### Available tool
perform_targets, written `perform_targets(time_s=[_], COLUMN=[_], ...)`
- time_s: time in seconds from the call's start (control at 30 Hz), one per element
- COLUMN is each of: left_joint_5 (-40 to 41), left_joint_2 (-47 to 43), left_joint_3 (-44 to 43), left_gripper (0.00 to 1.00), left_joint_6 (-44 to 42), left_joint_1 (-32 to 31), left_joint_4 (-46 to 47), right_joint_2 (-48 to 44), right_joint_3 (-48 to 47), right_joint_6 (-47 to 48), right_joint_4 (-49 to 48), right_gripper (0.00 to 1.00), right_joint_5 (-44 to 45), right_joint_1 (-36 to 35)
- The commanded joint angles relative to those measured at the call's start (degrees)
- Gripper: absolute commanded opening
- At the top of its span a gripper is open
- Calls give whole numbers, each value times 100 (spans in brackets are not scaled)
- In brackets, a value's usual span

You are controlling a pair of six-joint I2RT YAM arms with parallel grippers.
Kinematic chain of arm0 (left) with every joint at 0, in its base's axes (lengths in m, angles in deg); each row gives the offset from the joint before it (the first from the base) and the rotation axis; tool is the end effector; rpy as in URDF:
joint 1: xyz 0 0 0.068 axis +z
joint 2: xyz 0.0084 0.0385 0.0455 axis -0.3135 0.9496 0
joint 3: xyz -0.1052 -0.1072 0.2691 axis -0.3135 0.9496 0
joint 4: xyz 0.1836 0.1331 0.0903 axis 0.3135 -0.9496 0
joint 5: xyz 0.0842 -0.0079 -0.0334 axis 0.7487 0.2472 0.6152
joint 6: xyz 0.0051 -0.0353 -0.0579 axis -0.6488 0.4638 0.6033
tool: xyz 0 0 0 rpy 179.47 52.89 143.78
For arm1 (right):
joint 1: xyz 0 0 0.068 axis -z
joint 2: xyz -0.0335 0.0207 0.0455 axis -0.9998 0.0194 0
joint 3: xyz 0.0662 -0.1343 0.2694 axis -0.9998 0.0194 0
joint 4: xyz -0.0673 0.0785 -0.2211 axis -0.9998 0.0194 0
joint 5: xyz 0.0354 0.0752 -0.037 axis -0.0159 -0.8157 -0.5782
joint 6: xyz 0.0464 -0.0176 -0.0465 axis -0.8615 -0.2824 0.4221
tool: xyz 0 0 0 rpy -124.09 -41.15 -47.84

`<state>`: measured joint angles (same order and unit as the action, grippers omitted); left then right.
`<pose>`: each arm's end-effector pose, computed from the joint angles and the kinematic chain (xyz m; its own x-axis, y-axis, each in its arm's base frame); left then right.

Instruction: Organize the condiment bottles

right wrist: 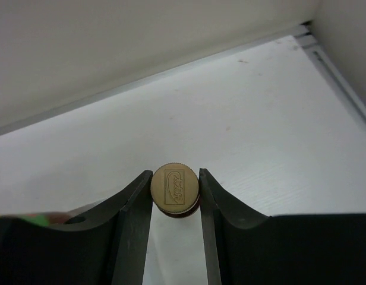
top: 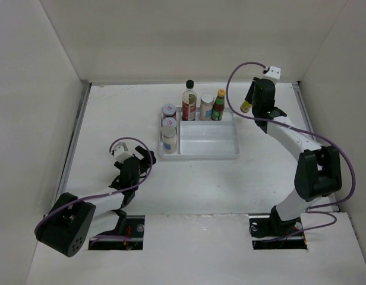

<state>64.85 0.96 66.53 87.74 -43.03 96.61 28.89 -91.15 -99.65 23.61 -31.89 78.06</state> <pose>0.1649 -0.0508 0.1717 -0.2596 -0.6212 -0.7394 -0.2421 0.7831 -0.5729 0.3812 0.0477 0.3451 -0.2029 0.1728 -0.9638 0.3167 0.9430 0.1024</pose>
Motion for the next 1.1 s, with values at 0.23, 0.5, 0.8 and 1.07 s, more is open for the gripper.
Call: perform_targets(time_s=[0.23,0.5,0.8,1.07], left_joint_5=[-69,-87,-78,-69], left_joint_2=[-217,-270,-332,-367], left_joint_3=[-54,-54,-19,-1], left_gripper=[91,91,92,100], left_joint_6=[18,18,18,0], left_joint_1=[89,89,177,212], left_joint_4=[280,280,262,280], right_joint_2=[327,810,1048,206], right_joint_3=[-692,-675,-499,44], right_joint_6=[-217,-217,-155,-357], right_joint_4=[-649,-701,-939,-877], right_gripper=[26,27,45,74], right_joint_5=[-253,-244,-209,-103], right_joint_1=[-802,-987,-1048,-1048])
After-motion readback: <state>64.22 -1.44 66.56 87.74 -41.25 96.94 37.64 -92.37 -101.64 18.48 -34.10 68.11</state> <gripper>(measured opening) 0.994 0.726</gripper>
